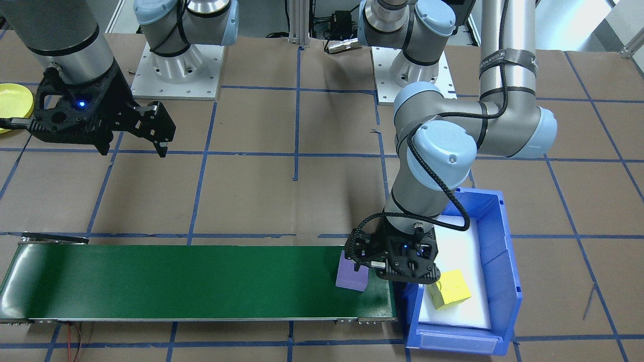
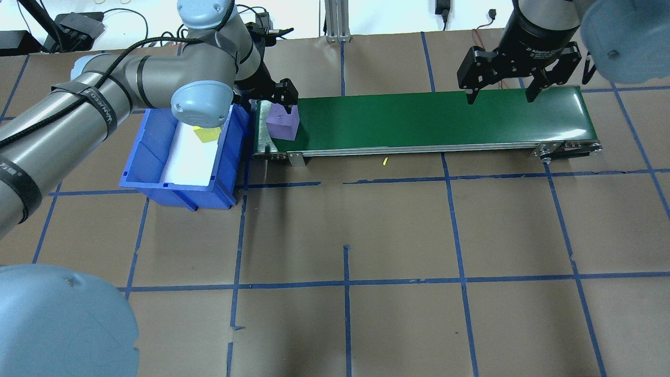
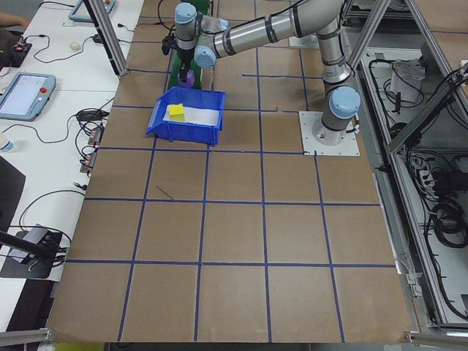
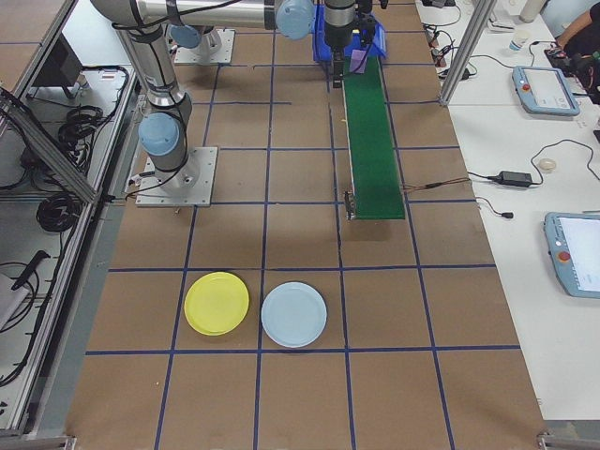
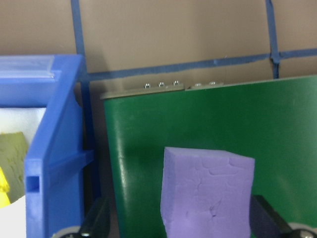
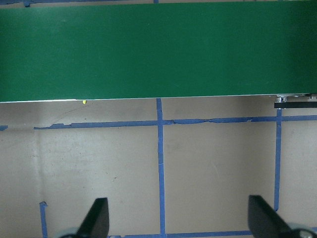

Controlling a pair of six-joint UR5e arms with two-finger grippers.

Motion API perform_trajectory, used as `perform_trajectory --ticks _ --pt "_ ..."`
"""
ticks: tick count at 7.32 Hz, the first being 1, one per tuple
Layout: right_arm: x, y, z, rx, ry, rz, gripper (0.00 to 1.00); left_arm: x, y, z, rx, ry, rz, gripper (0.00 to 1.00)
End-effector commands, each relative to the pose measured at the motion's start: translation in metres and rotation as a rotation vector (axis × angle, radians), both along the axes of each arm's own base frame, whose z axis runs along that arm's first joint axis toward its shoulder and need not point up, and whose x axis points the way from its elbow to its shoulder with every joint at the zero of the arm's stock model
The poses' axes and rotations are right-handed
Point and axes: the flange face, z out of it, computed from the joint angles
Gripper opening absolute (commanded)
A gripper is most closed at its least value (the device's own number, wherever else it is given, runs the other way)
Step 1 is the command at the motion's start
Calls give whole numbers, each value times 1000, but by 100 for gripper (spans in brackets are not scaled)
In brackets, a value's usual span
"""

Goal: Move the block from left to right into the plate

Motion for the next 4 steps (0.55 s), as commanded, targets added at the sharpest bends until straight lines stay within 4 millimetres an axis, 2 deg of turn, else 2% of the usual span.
perform_trajectory --ticks 1,2,3,4 --pt "0 0 0 1 0 -3 100 68 -20 16 -26 -12 80 100" --pt "-2 -1 0 -1 0 2 100 101 -26 19 -31 -25 113 100" --pt "-3 -1 -1 2 -1 1 100 134 -27 11 -13 -31 137 100" --pt "-2 -3 -7 16 -9 1 100 146 -27 -1 6 -36 139 100"
